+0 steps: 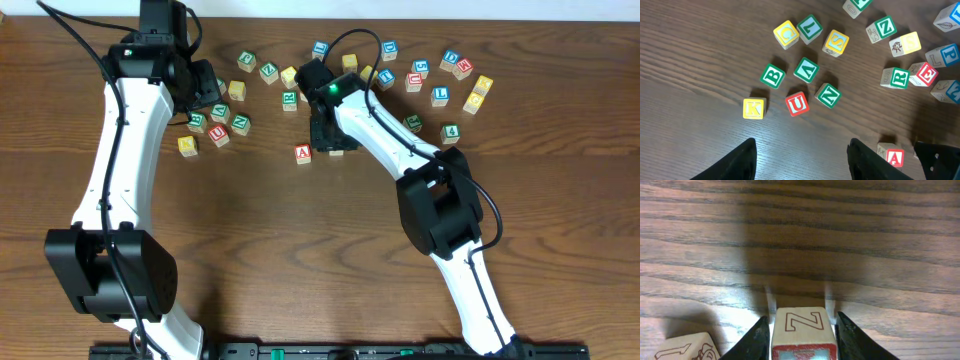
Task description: Spell out AI2
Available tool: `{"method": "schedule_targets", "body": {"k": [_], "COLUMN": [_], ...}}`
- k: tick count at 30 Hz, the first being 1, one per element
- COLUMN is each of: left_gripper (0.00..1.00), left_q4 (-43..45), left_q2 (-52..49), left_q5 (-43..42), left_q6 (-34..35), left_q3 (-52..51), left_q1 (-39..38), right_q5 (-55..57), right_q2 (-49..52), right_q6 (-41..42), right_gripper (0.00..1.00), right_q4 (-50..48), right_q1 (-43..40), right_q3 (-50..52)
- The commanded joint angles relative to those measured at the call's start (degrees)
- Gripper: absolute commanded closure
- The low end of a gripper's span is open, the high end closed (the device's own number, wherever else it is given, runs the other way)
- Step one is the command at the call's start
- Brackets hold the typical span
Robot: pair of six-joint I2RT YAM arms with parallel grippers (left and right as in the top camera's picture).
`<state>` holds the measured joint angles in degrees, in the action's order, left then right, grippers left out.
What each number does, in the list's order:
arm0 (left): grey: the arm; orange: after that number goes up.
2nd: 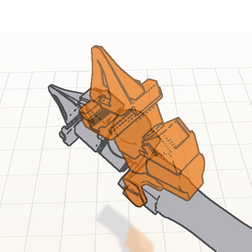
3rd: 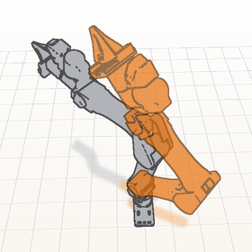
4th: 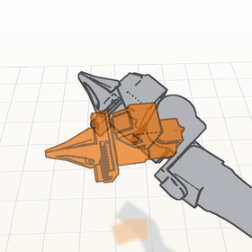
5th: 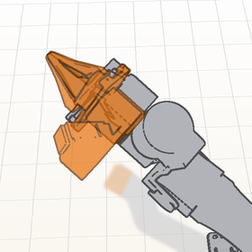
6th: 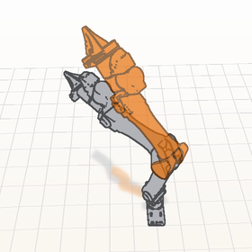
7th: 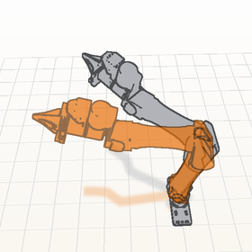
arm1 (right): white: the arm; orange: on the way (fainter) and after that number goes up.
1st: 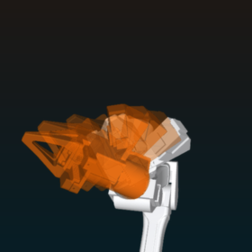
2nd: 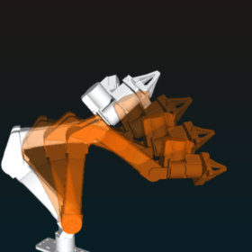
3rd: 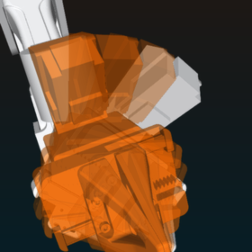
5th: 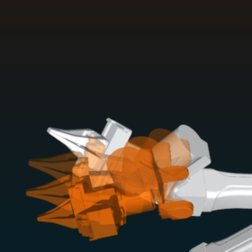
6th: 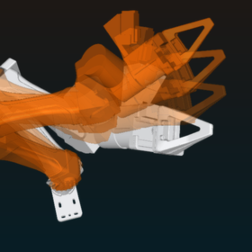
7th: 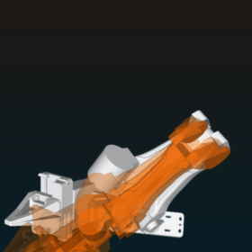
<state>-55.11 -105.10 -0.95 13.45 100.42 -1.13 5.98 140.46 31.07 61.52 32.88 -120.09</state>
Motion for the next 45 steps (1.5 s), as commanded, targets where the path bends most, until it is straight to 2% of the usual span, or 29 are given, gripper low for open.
{"method": "schedule_targets", "body": {"k": [1,4,11,19,25,45], "left_gripper": [0.42,0.42,0.42,0.42,0.41,0.41], "left_q4": [-0.1,-0.1,0.2,0.7,0.1,-0.4], "left_q2": [1.4,1.4,1.4,1.4,1.4,1.4], "left_q5": [0.5,0.5,0.6,3.1,3.1,3.1], "left_q6": [-0.7,-0.7,0.4,1.4,1.4,1.4], "left_q3": [-0.1,-0.1,-0.1,-0.1,-0.1,-0.1], "left_q1": [0.3,0.3,0.5,3.2,5.0,5.1], "right_q5": [0.1,0.1,-6.3,-6.8,-6.7,-2.4], "right_q2": [-3.3,-4.8,-6.2,-5.7,-5.4,-0.6], "right_q6": [-3.1,-5.9,-14.5,-14.2,-10.7,-7.3], "right_gripper": [0.59,0.55,0.56,0.57,0.55,0.55], "right_q4": [0.8,1.4,0.8,-3.2,-5.0,-4.1], "right_q1": [-0.7,-0.8,0.7,4.4,6.2,6.7], "right_q3": [-3.3,-4.8,-5.4,-3.7,-2.8,-2.8]}}
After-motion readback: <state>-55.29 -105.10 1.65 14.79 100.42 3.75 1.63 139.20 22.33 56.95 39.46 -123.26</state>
